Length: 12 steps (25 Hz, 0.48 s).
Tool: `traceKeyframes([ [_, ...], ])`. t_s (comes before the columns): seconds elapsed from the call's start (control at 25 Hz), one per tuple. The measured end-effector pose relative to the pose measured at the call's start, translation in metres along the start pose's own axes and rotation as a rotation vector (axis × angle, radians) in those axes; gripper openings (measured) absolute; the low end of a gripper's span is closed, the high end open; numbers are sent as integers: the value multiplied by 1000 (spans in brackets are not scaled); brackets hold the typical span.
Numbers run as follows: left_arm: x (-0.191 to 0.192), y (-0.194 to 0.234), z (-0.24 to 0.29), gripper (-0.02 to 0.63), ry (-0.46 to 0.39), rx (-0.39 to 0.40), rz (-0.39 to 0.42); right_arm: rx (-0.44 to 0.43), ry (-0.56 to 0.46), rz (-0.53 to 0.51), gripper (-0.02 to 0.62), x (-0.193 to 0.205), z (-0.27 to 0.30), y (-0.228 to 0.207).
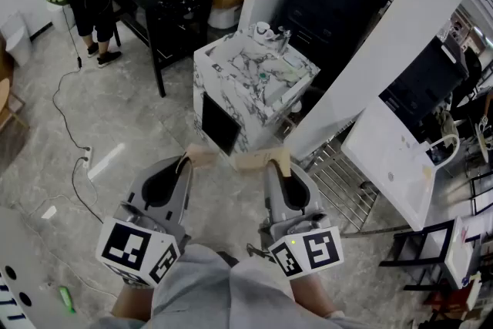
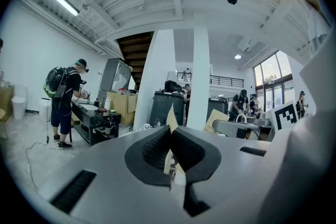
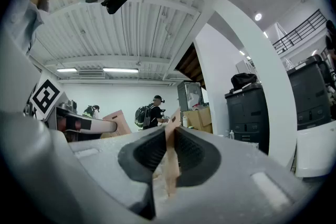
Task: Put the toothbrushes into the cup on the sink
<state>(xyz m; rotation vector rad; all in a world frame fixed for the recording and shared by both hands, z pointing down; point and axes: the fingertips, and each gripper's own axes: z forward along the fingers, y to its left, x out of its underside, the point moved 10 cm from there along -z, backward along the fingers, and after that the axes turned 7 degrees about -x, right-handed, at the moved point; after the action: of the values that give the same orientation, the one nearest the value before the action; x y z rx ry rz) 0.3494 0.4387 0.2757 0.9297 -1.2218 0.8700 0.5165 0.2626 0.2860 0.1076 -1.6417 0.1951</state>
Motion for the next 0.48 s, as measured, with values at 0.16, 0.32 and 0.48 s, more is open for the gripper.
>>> traceKeyframes([
  [0.16, 2, 0, 4, 6, 4, 2, 4, -1, 4, 2, 37, 3, 3, -4],
  [0.32, 1, -5, 6, 6, 5, -8, 4, -7, 3, 4, 37, 1, 2, -10],
  [0.48, 2, -13, 4, 6, 5, -23, 4, -19, -2, 5, 37, 0, -4, -15],
])
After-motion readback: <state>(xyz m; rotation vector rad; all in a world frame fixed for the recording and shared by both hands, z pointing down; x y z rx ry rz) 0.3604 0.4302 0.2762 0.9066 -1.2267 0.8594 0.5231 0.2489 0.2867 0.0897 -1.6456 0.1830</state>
